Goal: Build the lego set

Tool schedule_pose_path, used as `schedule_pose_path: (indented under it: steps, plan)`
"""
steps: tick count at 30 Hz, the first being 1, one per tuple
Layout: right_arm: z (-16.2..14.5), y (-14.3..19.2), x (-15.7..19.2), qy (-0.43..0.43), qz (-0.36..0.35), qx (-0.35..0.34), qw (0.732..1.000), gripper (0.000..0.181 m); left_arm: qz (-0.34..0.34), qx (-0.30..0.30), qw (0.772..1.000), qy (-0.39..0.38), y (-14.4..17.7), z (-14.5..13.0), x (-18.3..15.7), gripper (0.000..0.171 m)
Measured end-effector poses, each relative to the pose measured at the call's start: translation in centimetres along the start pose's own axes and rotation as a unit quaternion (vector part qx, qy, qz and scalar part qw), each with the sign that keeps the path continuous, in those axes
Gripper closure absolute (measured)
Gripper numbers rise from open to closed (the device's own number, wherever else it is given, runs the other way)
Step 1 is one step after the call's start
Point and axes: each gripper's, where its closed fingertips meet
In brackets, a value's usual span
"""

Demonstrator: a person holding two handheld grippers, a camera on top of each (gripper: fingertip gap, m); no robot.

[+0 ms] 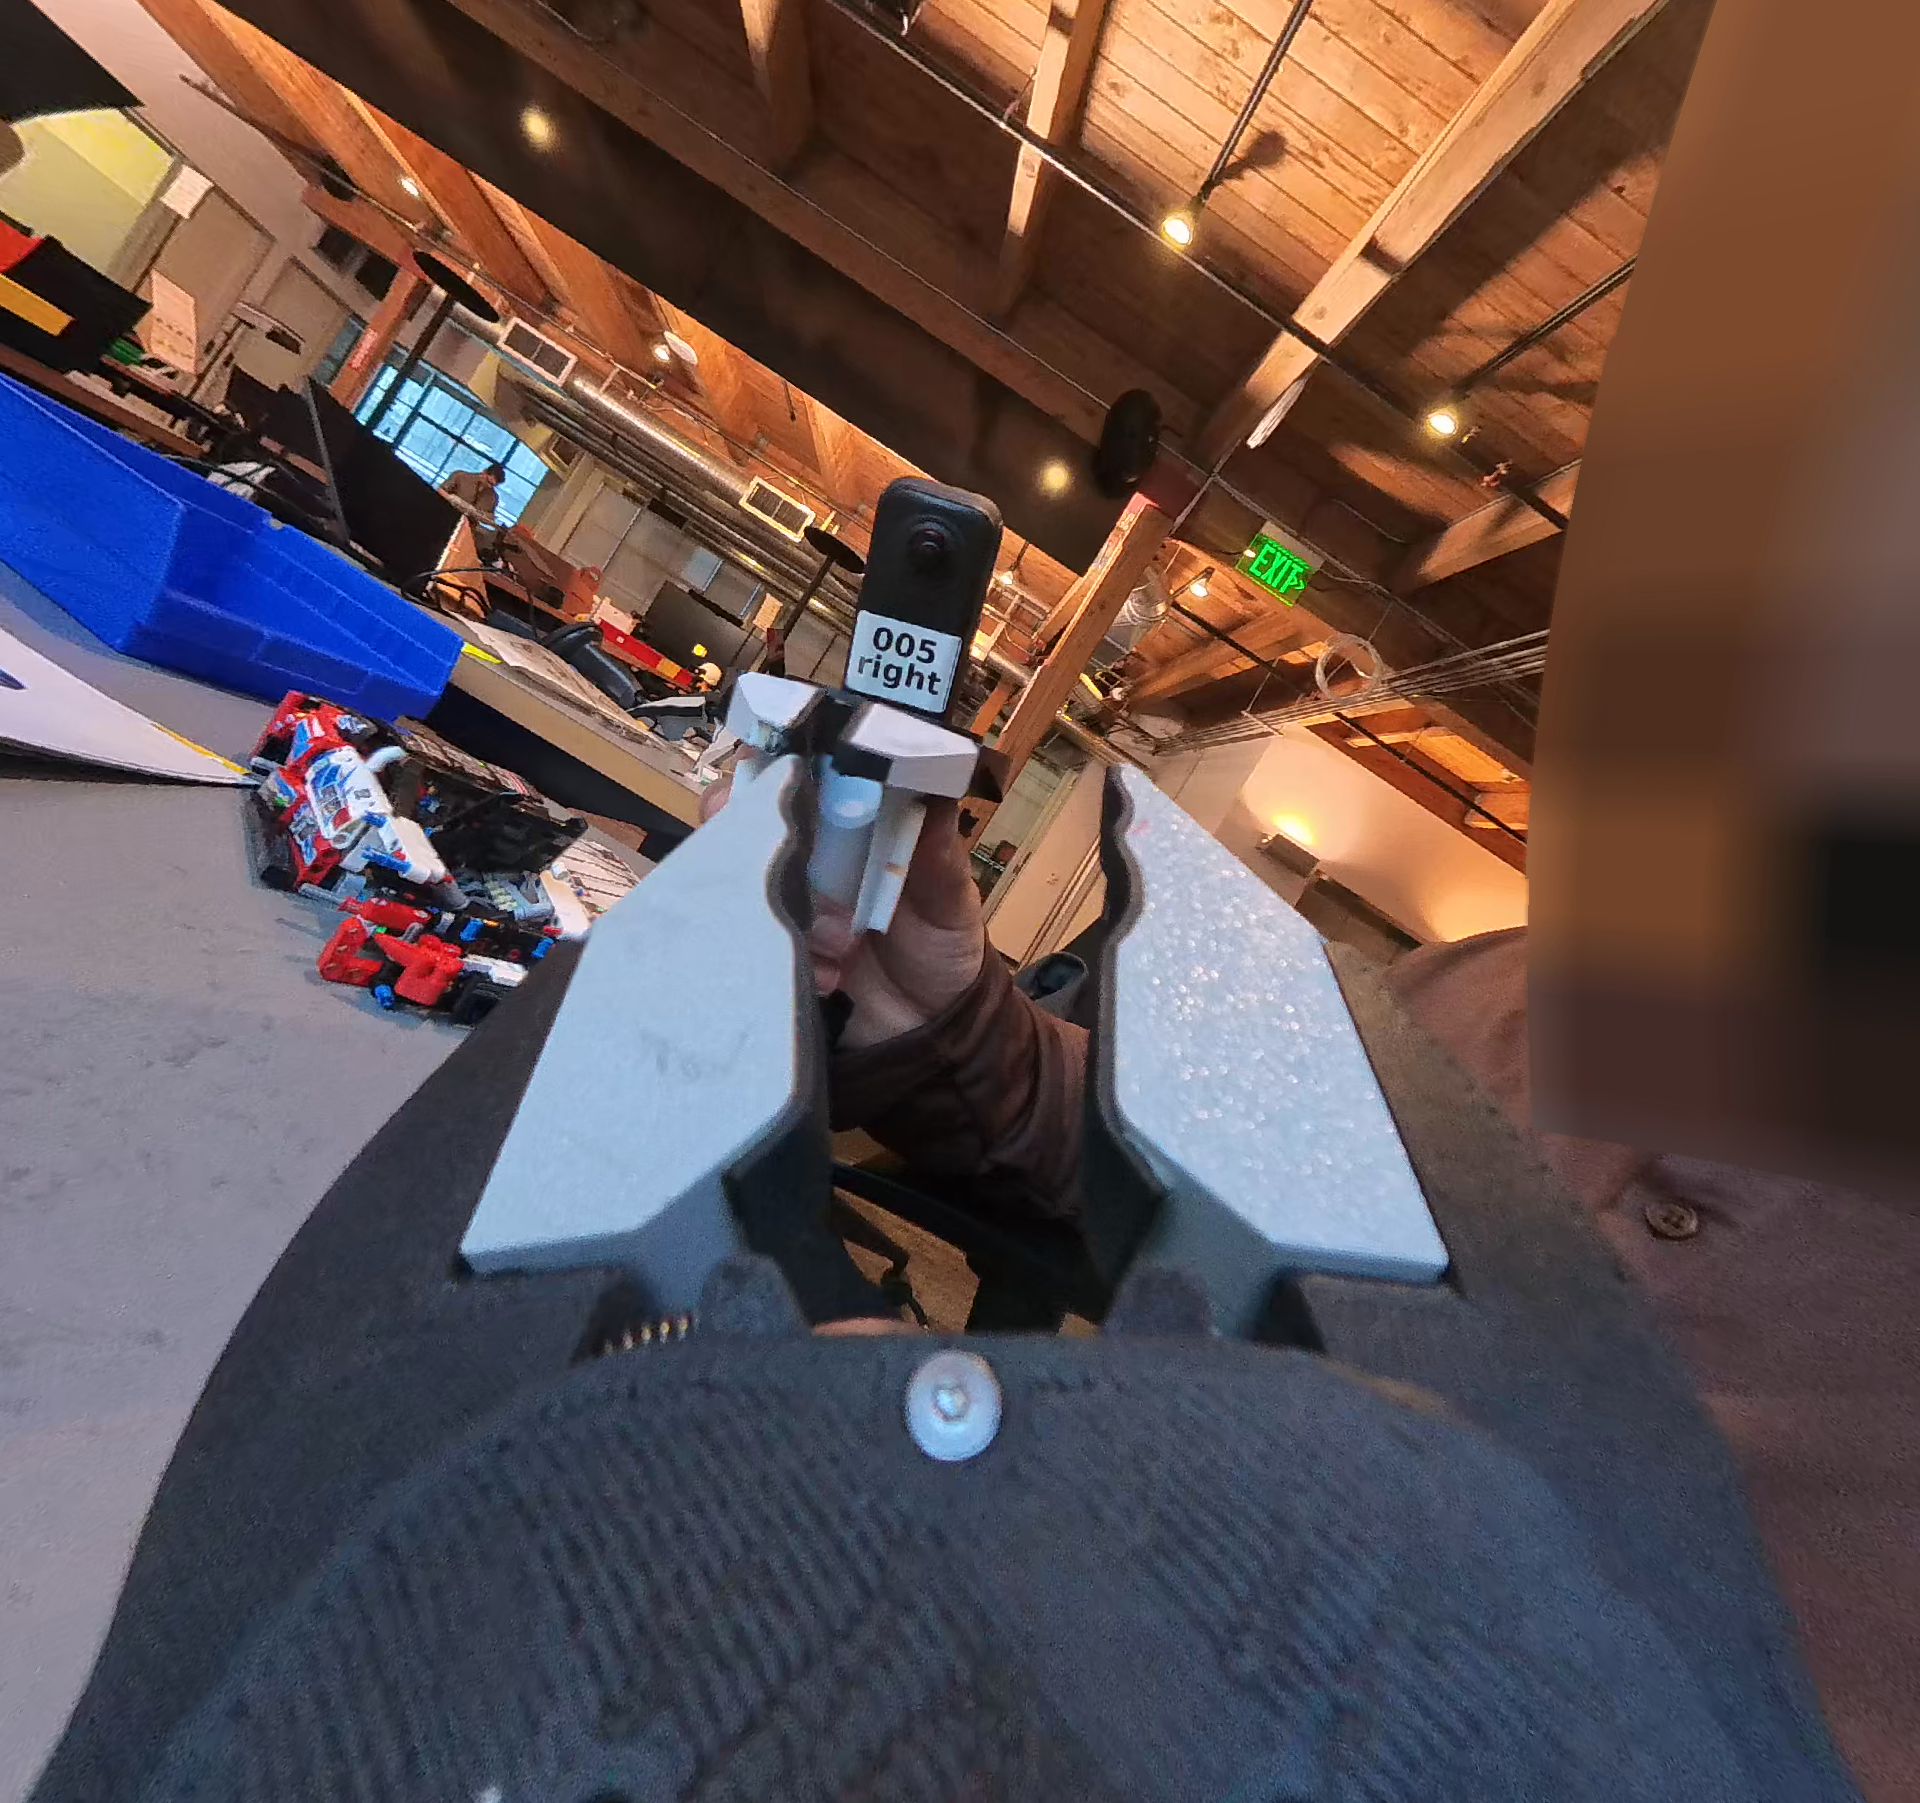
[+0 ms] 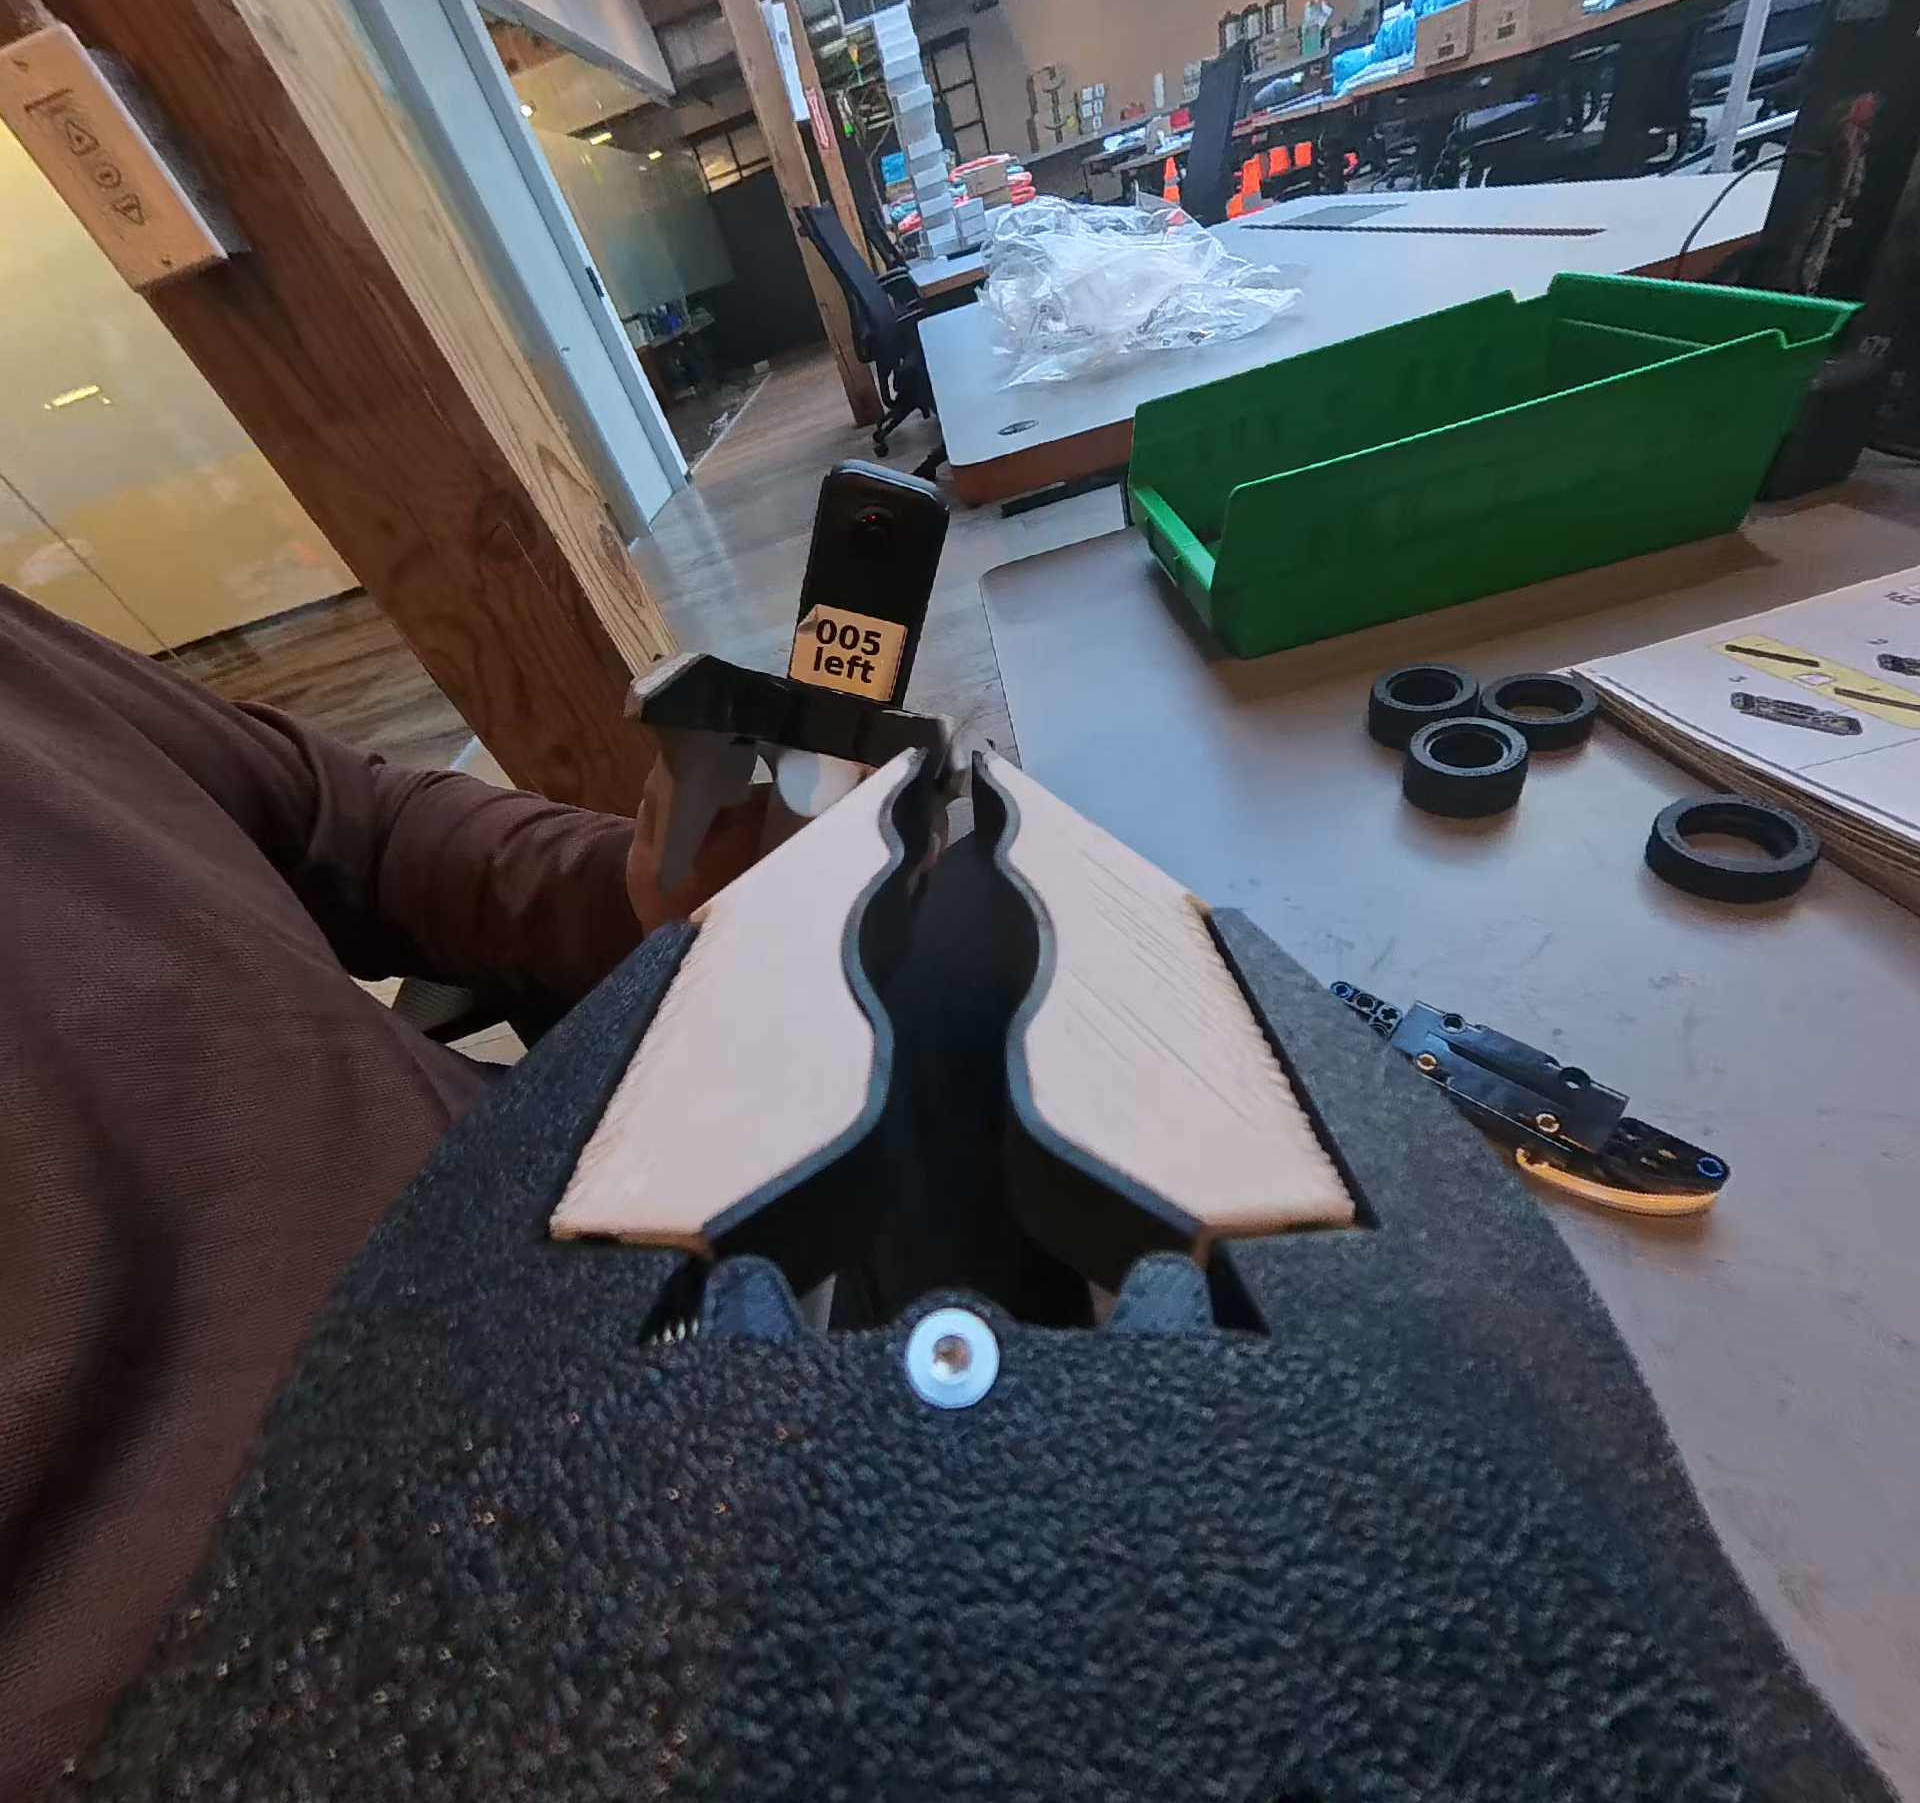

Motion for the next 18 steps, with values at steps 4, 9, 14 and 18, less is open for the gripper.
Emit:
schedule_pose_path:
  steps: [4,9,14,18]
  plan:
    - [0.16,0.15,-0.11,-0.001,0.002,-0.003,1.000,0.172,0.000,-0.002,1.000,0.001,0.02,-0.01,0.12,0.118]
    - [-0.02,0.03,-0.31,-0.004,-0.002,-0.002,1.000,0.176,0.003,0.000,1.000,-0.001,-0.04,-0.13,0.27,0.119]
    - [-0.14,-0.11,-0.33,0.002,-0.006,-0.001,1.000,0.179,0.005,-0.004,1.000,0.005,0.03,-0.15,0.39,0.117]
    - [-0.25,-0.18,-0.48,0.012,-0.014,0.002,1.000,0.181,0.009,-0.005,1.000,0.009,0.02,-0.20,0.55,0.115]
Point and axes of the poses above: each gripper's, where its closed fingertips meet, y back along the fingers, z out of its top, x = y × z across the jaws, and after that the axes turned 7 degrees about -x, right-handed
